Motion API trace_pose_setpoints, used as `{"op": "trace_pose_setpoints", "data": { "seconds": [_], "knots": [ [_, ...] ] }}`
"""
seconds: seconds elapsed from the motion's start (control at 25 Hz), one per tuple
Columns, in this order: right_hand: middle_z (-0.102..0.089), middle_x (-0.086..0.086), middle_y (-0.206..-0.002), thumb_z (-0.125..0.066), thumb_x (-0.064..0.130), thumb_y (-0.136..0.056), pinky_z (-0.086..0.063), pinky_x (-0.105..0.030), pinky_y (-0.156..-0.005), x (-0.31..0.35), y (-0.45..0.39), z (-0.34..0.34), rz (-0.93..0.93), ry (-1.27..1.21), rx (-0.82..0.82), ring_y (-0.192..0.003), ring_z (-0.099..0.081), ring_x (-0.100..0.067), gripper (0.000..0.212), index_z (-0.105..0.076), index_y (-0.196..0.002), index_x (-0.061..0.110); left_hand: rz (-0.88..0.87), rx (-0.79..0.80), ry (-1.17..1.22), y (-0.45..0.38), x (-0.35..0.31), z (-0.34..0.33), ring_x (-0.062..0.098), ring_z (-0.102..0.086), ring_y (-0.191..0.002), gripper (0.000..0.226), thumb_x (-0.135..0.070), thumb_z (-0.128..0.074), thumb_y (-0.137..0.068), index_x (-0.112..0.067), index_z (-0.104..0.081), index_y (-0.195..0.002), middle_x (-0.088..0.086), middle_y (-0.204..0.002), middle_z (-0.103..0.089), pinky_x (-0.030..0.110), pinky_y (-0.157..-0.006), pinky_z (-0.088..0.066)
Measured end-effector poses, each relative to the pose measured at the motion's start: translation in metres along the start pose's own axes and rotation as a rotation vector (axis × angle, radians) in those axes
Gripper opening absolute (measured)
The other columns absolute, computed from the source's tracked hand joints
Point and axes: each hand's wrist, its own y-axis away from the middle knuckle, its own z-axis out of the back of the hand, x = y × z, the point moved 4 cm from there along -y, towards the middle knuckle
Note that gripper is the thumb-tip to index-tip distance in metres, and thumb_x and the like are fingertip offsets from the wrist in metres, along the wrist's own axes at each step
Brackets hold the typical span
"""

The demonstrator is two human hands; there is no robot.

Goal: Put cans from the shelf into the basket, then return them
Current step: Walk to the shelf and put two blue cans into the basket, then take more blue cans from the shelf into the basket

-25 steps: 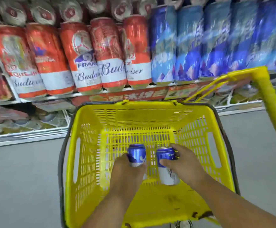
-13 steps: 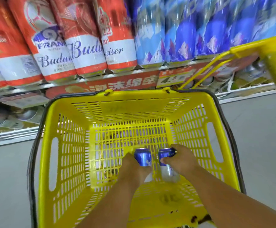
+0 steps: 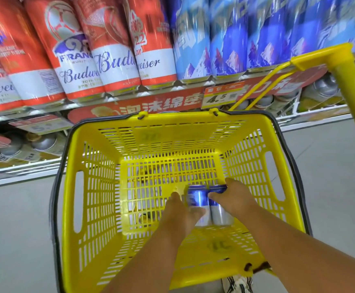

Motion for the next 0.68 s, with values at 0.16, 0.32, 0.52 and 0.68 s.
{"op": "trace_pose_setpoints", "data": {
  "seconds": [0.16, 0.32, 0.52, 0.68],
  "knots": [
    [-0.06, -0.015, -0.125, -0.063, 0.037, -0.095, -0.048, -0.035, -0.09, 0.02, 0.031, 0.026, 0.068, 0.014, -0.067, -0.11, -0.061, -0.03, 0.051, -0.055, -0.131, 0.002, -0.137, -0.245, -0.141, 0.023, -0.005, 0.038, 0.027, -0.059, -0.119, 0.06, -0.051, -0.062, -0.093, -0.014, -0.045, -0.136, 0.006, -0.129, -0.055, 0.038, -0.093, -0.051],
    [-0.027, -0.002, -0.162, -0.046, 0.051, -0.099, -0.026, -0.033, -0.119, 0.051, 0.071, 0.044, 0.361, 0.239, -0.165, -0.15, -0.023, -0.018, 0.064, -0.036, -0.153, 0.018, -0.364, -0.515, -0.511, 0.062, -0.025, 0.082, 0.029, -0.035, -0.144, 0.068, -0.058, -0.045, -0.097, -0.021, -0.039, -0.153, 0.008, -0.156, -0.038, 0.043, -0.112, -0.04],
    [-0.018, 0.001, -0.165, -0.024, 0.064, -0.095, -0.023, -0.044, -0.122, 0.097, 0.122, 0.074, 0.619, 0.437, -0.416, -0.153, -0.01, -0.021, 0.073, -0.033, -0.155, 0.023, -0.596, -0.708, -0.702, 0.111, -0.054, 0.128, 0.031, -0.009, -0.156, 0.071, -0.063, -0.037, -0.096, -0.028, -0.032, -0.157, 0.007, -0.169, -0.014, 0.049, -0.125, -0.013],
    [-0.013, 0.0, -0.166, -0.021, 0.065, -0.096, -0.018, -0.047, -0.123, 0.131, 0.153, 0.097, 0.664, 0.55, -0.477, -0.154, -0.002, -0.02, 0.074, -0.026, -0.157, 0.022, -0.624, -0.744, -0.763, 0.144, -0.07, 0.16, 0.031, -0.005, -0.156, 0.071, -0.065, -0.033, -0.097, -0.028, -0.032, -0.158, 0.006, -0.17, -0.009, 0.054, -0.124, -0.015]
  ]
}}
